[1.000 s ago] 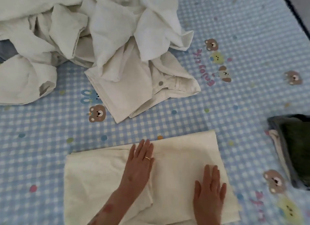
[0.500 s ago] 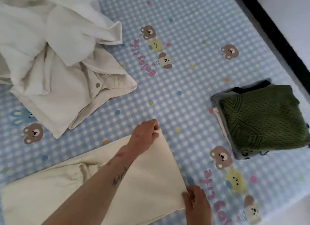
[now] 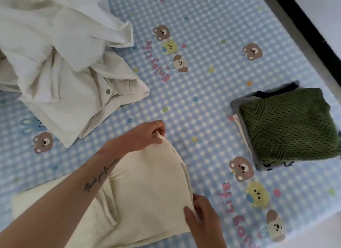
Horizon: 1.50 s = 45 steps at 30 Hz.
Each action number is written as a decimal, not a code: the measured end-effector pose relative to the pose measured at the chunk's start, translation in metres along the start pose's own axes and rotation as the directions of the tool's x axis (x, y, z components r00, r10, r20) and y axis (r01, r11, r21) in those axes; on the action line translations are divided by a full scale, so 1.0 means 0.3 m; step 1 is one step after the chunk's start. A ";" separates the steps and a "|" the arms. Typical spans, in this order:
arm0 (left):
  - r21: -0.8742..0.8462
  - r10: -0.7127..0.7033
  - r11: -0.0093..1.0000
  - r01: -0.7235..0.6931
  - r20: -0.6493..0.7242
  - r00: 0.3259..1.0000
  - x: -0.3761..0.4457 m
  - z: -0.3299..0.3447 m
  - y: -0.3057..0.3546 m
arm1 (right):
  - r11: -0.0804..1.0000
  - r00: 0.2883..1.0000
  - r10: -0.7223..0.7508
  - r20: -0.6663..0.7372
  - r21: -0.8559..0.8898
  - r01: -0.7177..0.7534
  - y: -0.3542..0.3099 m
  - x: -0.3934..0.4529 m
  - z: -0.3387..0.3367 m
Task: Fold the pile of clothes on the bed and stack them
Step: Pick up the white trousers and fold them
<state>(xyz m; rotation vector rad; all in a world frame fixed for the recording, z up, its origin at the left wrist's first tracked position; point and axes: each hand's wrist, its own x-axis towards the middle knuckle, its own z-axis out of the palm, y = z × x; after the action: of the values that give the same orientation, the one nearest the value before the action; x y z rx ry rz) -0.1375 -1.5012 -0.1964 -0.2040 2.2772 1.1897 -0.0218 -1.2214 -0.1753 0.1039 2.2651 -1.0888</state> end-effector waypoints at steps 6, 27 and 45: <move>0.309 0.137 0.946 -0.095 -0.116 0.984 -0.334 -0.183 -0.142 | 0.988 0.973 -0.105 0.207 0.131 0.079 -0.264 -0.177 0.200; -0.385 -0.523 0.852 0.355 -0.652 0.549 -1.159 0.001 -1.008 | 0.711 0.650 -0.437 0.621 -0.204 0.673 -0.338 -0.454 1.143; -0.166 -0.449 0.850 0.500 -0.724 0.524 -1.054 0.352 -0.802 | 0.368 0.728 -0.483 0.486 -0.642 0.672 -0.318 -0.014 1.038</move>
<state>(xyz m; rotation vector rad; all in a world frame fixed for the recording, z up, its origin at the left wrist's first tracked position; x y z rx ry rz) 0.2592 -1.5979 -0.2444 -1.4497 2.6217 0.7865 0.1053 -1.5107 -0.2547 -1.2438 2.3918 -0.2086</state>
